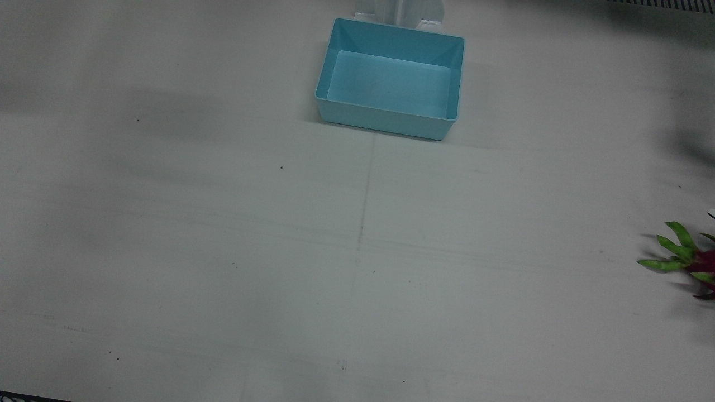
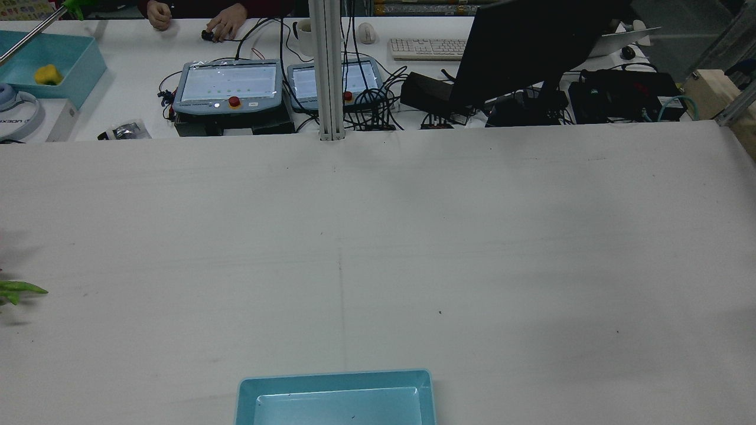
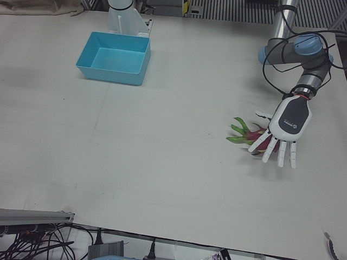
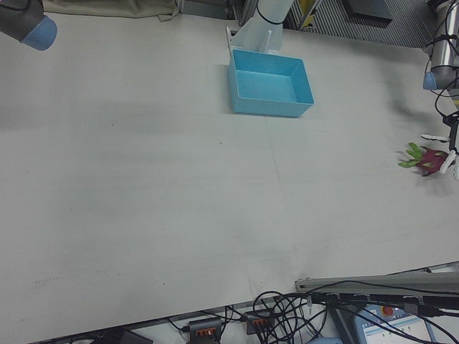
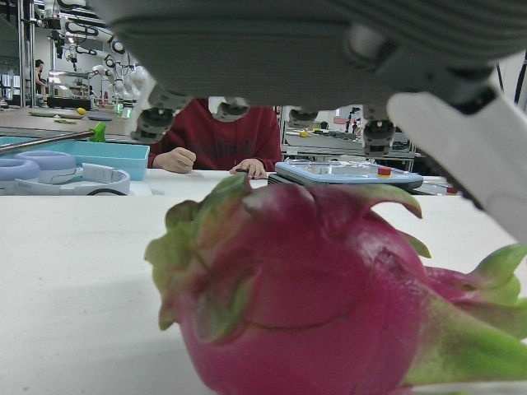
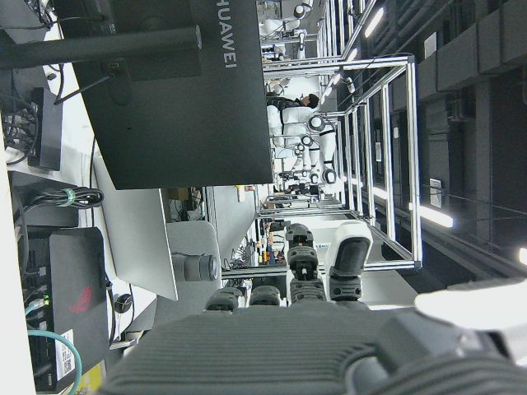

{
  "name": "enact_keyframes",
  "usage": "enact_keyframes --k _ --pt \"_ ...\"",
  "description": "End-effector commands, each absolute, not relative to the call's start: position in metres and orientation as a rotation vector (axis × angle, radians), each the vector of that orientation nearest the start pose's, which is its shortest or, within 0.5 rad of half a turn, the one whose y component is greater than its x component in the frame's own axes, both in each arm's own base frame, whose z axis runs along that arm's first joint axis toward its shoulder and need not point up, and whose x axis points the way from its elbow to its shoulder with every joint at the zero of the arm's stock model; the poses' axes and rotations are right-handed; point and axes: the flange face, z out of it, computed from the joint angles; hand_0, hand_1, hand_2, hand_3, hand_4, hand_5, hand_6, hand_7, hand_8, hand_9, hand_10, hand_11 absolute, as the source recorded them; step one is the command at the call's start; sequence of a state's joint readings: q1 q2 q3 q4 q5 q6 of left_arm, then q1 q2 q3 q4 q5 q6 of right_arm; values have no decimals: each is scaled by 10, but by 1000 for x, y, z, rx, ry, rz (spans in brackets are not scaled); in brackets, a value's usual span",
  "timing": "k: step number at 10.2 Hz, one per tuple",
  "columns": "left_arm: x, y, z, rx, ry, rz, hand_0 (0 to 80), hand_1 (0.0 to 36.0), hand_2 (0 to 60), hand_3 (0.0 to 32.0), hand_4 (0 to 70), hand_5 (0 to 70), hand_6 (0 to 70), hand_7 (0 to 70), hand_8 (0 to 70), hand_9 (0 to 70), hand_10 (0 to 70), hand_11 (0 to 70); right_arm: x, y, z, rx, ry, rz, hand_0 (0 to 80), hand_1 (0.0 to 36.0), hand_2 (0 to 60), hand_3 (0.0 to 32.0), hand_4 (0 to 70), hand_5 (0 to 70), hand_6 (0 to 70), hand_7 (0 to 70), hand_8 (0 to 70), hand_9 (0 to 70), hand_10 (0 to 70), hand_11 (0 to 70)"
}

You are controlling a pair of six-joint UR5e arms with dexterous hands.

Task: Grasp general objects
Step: 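Close the left hand fingers around the pink dragon fruit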

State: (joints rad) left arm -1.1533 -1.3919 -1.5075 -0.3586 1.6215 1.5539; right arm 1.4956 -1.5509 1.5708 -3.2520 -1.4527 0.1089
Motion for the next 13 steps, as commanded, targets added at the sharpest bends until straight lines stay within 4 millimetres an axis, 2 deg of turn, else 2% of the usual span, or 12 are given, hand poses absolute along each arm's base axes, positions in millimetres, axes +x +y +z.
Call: enact_keyframes --k 1,2,3,7,10,11,13 --pt "86 -441 756 864 1520 -785 490 100 0 74 0 0 0 49 0 0 5 18 108 -499 689 56 2049 -2241 0 0 0 0 0 0 0 0 0 0 0 0" --pt "89 -441 755 863 1521 -784 487 95 0 30 0 0 0 57 0 0 10 24 109 -499 688 55 2050 -2238 0 0 0 0 0 0 0 0 0 0 0 0" --pt "88 -442 755 868 1521 -788 483 90 0 4 5 0 0 66 0 0 16 33 109 -499 688 55 2050 -2238 0 0 0 0 0 0 0 0 0 0 0 0" --pt "87 -445 754 954 1458 -745 478 86 0 0 40 7 0 85 0 3 14 30 108 -500 688 56 2051 -2239 0 0 0 0 0 0 0 0 0 0 0 0" --pt "84 -443 761 976 1421 -742 468 76 0 0 76 48 28 147 0 15 68 106 108 -500 688 56 2051 -2239 0 0 0 0 0 0 0 0 0 0 0 0" --pt "84 -443 765 975 1416 -742 463 71 0 0 59 23 3 120 0 10 48 77 109 -499 688 55 2050 -2238 0 0 0 0 0 0 0 0 0 0 0 0" --pt "84 -442 768 993 1390 -716 464 71 0 0 62 25 3 115 0 9 31 51 109 -499 688 55 2050 -2238 0 0 0 0 0 0 0 0 0 0 0 0"
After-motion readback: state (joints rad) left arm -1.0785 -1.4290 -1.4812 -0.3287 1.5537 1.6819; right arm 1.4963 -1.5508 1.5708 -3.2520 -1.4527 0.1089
